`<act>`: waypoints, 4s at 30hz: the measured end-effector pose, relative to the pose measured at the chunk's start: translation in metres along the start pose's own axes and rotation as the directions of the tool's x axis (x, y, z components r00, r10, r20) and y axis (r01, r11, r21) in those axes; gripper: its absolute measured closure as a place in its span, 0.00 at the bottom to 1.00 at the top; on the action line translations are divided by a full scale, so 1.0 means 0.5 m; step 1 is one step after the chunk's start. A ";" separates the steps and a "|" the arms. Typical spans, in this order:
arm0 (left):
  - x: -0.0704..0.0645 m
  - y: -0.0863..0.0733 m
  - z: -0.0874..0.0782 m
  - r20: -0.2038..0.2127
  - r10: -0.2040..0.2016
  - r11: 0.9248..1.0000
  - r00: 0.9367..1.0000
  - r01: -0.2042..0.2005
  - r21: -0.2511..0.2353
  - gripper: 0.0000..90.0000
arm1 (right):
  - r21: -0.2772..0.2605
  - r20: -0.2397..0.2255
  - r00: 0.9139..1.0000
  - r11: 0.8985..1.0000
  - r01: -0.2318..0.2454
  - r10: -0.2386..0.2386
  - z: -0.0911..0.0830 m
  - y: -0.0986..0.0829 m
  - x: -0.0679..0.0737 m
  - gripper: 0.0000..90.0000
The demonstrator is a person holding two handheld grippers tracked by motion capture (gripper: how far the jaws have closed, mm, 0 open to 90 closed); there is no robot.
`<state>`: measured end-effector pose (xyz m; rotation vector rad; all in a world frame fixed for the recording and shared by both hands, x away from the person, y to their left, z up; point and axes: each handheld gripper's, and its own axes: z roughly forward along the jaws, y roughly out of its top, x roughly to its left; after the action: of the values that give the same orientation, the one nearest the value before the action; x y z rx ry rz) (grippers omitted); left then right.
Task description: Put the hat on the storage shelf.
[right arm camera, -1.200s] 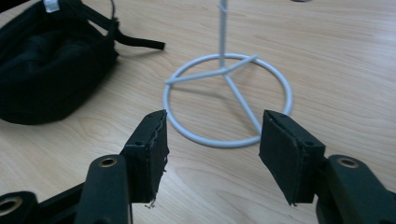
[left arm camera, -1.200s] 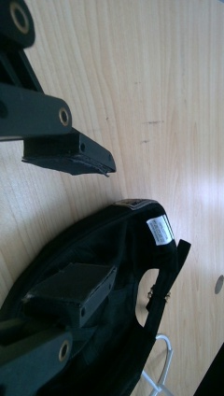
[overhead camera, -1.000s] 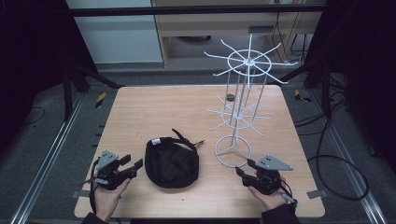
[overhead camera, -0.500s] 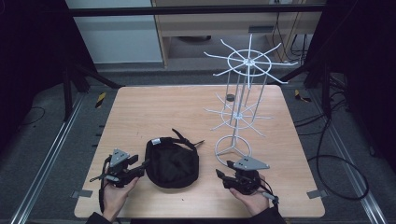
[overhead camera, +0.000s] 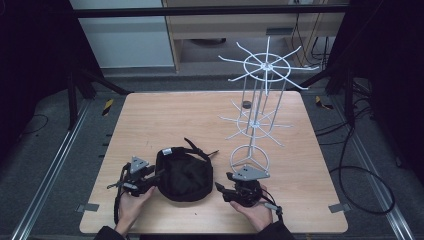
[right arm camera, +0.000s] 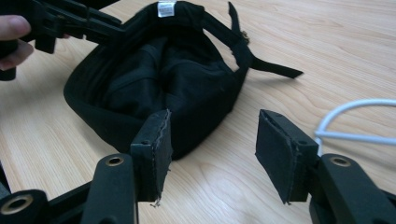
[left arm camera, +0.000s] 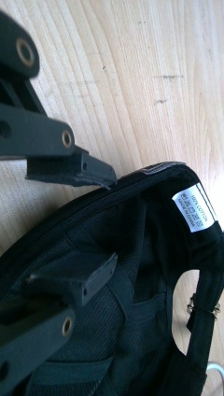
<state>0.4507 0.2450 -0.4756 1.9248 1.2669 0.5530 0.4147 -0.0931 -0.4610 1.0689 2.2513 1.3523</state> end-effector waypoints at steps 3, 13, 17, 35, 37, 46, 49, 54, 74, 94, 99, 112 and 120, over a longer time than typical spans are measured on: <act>0.002 0.000 0.001 -0.006 -0.001 1.000 1.000 0.001 0.002 0.69 | -0.001 -0.004 1.000 1.000 -0.003 0.003 0.008 0.004 0.006 0.50; 0.006 -0.007 0.010 0.006 -0.018 0.999 1.000 0.018 0.050 0.74 | 0.000 -0.018 1.000 1.000 -0.025 0.025 0.052 0.019 0.026 0.50; 0.006 -0.008 0.010 0.018 -0.026 0.998 0.999 0.025 0.055 0.77 | 0.029 -0.013 1.000 0.999 -0.027 0.028 0.068 0.015 0.030 0.49; 0.003 -0.006 -0.014 0.066 -0.047 0.999 0.997 0.046 0.003 0.64 | 0.125 0.049 0.999 0.992 -0.010 0.004 0.094 0.010 0.017 0.92; 0.007 -0.005 -0.006 0.077 -0.052 0.999 0.996 0.051 0.016 0.64 | 0.118 0.059 0.998 0.993 0.000 -0.007 0.094 0.013 0.013 0.92; -0.003 -0.013 0.008 0.057 -0.062 0.995 0.996 0.058 0.083 0.81 | 0.094 0.045 0.999 0.996 -0.003 -0.001 0.086 0.025 0.008 0.65; -0.010 -0.013 0.007 0.041 -0.060 0.995 0.997 0.056 0.083 0.85 | 0.094 0.049 0.999 0.996 -0.002 -0.002 0.073 0.025 0.010 0.56; -0.015 -0.014 0.007 0.024 -0.061 0.995 0.998 0.059 0.079 0.86 | 0.119 0.013 0.999 0.992 -0.041 0.040 0.064 0.012 0.013 0.54; -0.029 -0.016 0.004 0.086 -0.059 0.995 0.995 0.051 0.088 0.85 | 0.080 0.059 0.998 0.997 -0.008 0.003 0.057 0.028 0.026 0.93; -0.016 -0.009 0.002 0.126 -0.097 0.994 0.987 0.090 0.058 0.80 | -0.101 -0.005 0.988 0.983 0.150 -0.151 0.040 0.058 0.076 0.93; -0.006 0.000 -0.029 0.131 -0.099 0.995 0.986 0.101 -0.005 0.73 | -0.091 0.022 0.992 0.988 0.128 -0.127 0.037 0.054 0.065 0.93; -0.054 0.045 -0.074 0.241 -0.074 0.989 0.968 0.102 -0.104 0.66 | -0.089 0.040 0.991 0.987 0.133 -0.130 0.036 0.048 0.066 0.93; -0.085 0.082 -0.073 0.294 -0.062 0.984 0.954 0.107 -0.141 0.60 | -0.081 0.029 0.989 0.986 0.148 -0.146 0.040 0.045 0.071 0.92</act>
<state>0.4315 0.2101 -0.4191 1.7387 1.0799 0.3026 0.4123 -0.0488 -0.4480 0.8678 2.1902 1.3520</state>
